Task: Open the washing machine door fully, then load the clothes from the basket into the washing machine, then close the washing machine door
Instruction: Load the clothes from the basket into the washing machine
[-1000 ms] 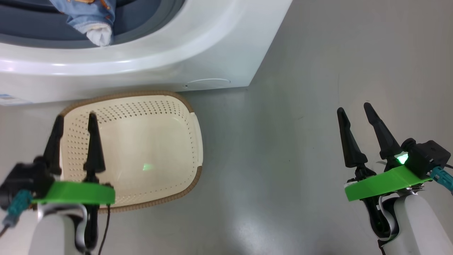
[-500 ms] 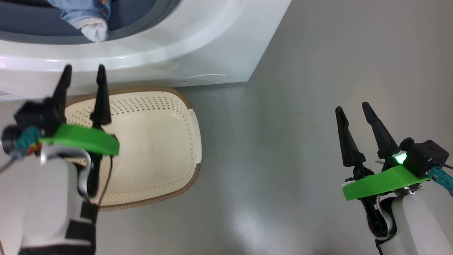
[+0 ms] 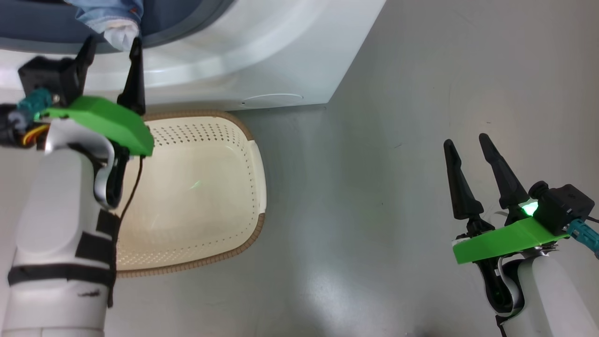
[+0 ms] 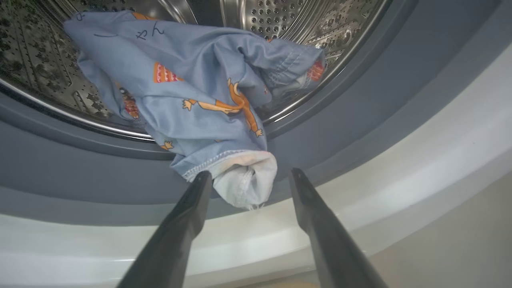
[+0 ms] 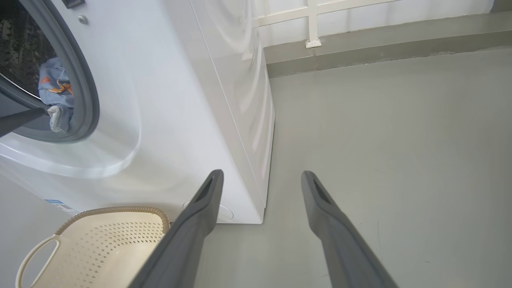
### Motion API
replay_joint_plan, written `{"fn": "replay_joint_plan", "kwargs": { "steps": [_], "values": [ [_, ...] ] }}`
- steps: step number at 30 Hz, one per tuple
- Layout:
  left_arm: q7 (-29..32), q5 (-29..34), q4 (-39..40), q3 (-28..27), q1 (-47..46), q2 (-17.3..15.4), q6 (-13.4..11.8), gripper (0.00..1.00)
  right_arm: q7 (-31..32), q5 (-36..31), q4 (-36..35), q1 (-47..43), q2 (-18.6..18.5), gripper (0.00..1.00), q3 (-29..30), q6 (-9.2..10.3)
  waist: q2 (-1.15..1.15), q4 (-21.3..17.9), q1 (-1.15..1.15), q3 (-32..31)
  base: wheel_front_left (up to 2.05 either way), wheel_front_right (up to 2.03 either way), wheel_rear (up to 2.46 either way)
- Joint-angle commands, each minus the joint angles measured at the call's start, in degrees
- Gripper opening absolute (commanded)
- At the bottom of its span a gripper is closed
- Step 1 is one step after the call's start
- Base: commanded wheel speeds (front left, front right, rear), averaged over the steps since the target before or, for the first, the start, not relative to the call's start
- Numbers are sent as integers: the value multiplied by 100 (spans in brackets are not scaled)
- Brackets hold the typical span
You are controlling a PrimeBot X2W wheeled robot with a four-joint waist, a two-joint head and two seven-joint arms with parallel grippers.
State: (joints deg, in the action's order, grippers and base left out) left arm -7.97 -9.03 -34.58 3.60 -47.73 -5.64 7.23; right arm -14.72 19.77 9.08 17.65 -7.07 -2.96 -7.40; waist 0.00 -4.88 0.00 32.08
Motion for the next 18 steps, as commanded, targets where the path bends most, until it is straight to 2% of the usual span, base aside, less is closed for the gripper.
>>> {"fn": "replay_joint_plan", "kwargs": {
  "steps": [1,8,18],
  "values": [
    [60,-84,-42,-57,-224,-240,18,100,-28,-3,-131,-23,7,100,-114,-9,0,-3,0,10,0,0,0],
    [265,-124,-722,110,-706,-339,21,100,-28,9,-126,9,15,100,-154,-9,0,-42,0,21,0,0,0],
    [254,-190,-1642,270,-1224,-403,23,100,-28,4,-119,-9,14,100,-182,-9,0,-80,0,-11,0,0,0]
  ]
}}
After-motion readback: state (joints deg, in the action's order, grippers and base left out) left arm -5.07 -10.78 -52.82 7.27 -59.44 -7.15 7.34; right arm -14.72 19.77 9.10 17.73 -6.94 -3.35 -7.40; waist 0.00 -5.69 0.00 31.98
